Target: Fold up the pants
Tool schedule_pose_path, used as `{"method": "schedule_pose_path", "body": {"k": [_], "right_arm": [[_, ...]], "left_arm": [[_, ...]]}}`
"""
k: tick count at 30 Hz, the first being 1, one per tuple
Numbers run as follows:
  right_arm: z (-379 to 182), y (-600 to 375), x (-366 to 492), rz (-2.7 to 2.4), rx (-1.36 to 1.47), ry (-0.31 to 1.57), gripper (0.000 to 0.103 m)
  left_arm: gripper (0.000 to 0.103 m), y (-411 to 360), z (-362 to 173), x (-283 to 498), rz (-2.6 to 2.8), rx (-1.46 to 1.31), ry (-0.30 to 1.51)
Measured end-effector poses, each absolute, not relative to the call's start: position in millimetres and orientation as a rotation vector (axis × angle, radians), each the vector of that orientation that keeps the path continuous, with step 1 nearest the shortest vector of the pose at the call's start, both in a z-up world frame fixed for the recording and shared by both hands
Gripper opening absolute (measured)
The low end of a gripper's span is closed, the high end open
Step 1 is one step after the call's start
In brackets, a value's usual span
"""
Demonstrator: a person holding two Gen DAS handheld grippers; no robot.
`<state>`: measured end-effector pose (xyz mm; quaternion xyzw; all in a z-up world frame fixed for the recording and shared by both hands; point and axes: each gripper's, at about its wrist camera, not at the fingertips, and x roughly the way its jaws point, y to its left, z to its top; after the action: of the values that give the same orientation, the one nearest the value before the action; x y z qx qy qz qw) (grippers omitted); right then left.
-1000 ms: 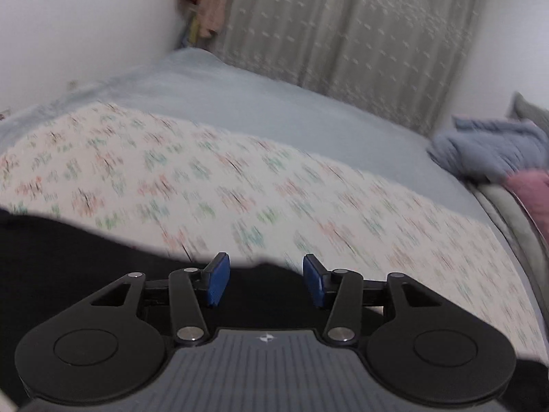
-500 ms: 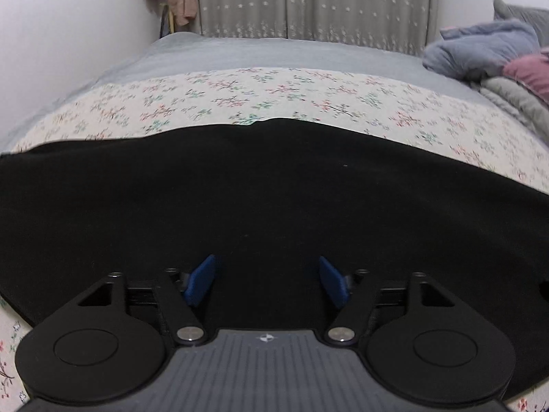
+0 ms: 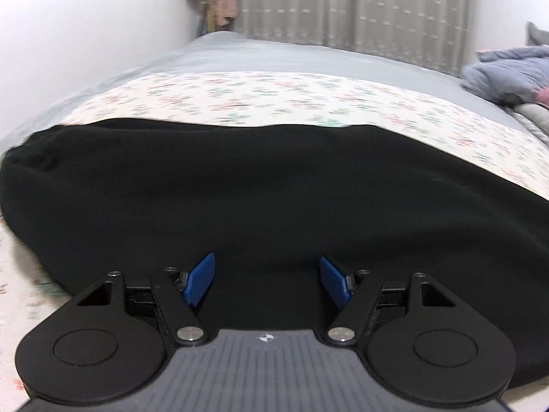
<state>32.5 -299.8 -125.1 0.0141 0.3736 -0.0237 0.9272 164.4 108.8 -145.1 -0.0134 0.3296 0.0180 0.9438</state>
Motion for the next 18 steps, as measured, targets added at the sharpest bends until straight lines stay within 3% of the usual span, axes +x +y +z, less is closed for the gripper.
{"method": "schedule_pose_path", "body": {"k": [10, 13, 18], "right_arm": [[-122, -330, 3, -0.272, -0.023, 0.787, 0.047], [-117, -334, -2, -0.309, 0.005, 0.768, 0.036], [-100, -373, -35, -0.338, 0.299, 0.655, 0.036]], "left_arm": [[0.08, 154, -139, 156, 0.179, -0.115, 0.685], [0.08, 149, -129, 148, 0.171, -0.137, 0.687], [0.08, 132, -111, 127, 0.112, -0.119, 0.654]]}}
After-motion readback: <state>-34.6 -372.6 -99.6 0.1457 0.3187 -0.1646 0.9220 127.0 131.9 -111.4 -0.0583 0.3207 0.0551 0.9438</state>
